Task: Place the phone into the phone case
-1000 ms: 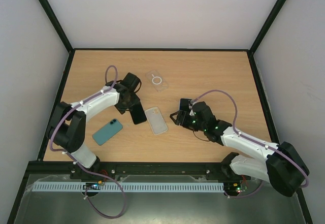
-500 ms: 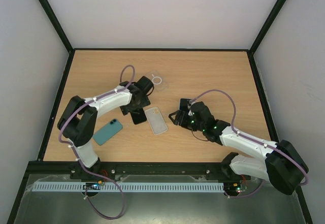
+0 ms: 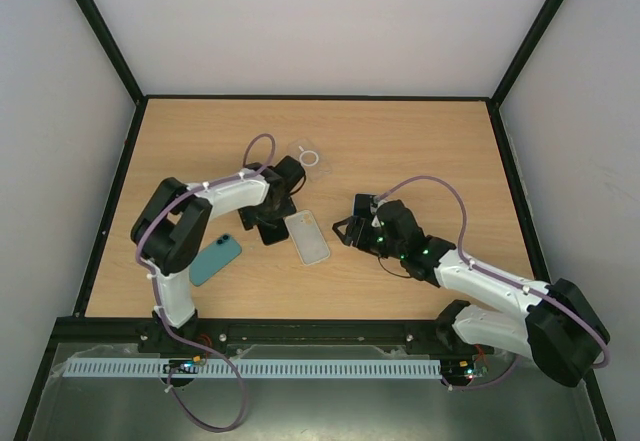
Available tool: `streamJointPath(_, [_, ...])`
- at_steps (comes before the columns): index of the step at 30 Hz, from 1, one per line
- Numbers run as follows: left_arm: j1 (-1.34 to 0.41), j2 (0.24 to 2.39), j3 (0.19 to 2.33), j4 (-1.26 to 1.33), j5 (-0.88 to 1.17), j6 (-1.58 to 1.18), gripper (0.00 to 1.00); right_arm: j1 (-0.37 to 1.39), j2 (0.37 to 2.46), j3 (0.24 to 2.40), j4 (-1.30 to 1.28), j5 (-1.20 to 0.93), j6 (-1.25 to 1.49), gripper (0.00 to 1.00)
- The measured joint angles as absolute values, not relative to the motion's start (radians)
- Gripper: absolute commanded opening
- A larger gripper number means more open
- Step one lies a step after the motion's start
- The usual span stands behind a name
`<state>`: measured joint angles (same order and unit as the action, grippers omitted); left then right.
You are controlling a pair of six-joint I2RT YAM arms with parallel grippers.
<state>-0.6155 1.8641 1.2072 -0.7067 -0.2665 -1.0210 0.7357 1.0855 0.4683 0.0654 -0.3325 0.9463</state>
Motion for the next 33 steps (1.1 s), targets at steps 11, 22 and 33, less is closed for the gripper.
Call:
streamJointPath(11, [-0.605,1.91,1.216,-0.663,-0.25,-1.016,0.78,0.736,1.062,0.467,0.064,-0.319,0.946,0.69])
streamJointPath(22, [-0.583,1.848,1.119,-0.587,-0.234,-1.02,0.83,0.736,1.062,0.467,0.065,-0.317,0.946,0.69])
streamJointPath(33, [-0.572,1.831,1.103,-0.586,-0.229,-1.021,0.65,0.736,1.061,0.467,0.063,-0.313,0.947,0.69])
